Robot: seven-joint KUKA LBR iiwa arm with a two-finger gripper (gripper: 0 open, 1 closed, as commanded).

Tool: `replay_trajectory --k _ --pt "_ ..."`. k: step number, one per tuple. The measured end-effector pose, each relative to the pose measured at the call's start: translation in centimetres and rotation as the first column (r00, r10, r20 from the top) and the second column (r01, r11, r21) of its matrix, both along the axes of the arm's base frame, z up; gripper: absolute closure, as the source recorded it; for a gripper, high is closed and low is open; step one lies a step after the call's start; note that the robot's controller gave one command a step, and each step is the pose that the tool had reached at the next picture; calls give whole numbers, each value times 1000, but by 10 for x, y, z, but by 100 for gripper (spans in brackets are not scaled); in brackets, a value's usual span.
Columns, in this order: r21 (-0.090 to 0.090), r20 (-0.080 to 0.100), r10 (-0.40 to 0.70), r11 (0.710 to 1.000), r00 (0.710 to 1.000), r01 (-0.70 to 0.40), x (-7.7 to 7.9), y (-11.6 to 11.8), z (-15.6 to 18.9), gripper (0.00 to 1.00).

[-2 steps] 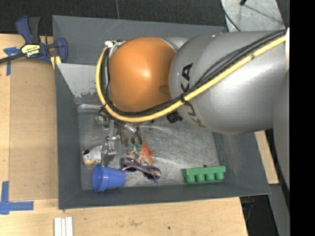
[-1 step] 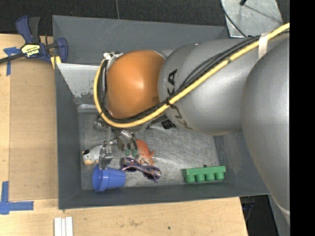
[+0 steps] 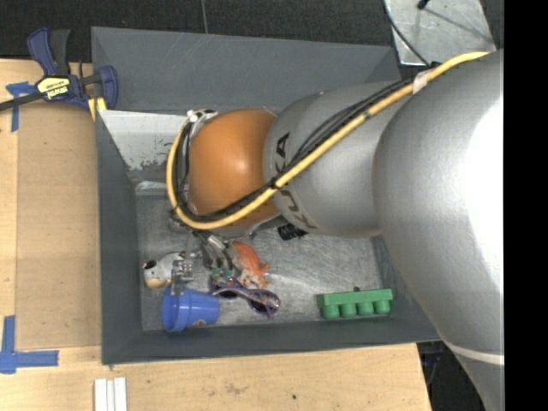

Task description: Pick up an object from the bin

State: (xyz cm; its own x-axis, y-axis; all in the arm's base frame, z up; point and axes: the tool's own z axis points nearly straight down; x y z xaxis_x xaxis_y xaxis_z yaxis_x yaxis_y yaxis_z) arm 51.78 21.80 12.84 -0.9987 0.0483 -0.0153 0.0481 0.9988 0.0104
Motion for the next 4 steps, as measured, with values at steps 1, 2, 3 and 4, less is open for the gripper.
replay_trajectory --k 1,2,3,4 --pt "-4 5 31 1000 1000 -31 3 -3 -2 0" --pt "-2 8 42 999 999 -42 8 -14 -12 0" --pt "-10 -6 328 945 945 -328 41 -27 -40 0" --pt "-14 -10 337 941 941 -337 35 -11 -52 0"
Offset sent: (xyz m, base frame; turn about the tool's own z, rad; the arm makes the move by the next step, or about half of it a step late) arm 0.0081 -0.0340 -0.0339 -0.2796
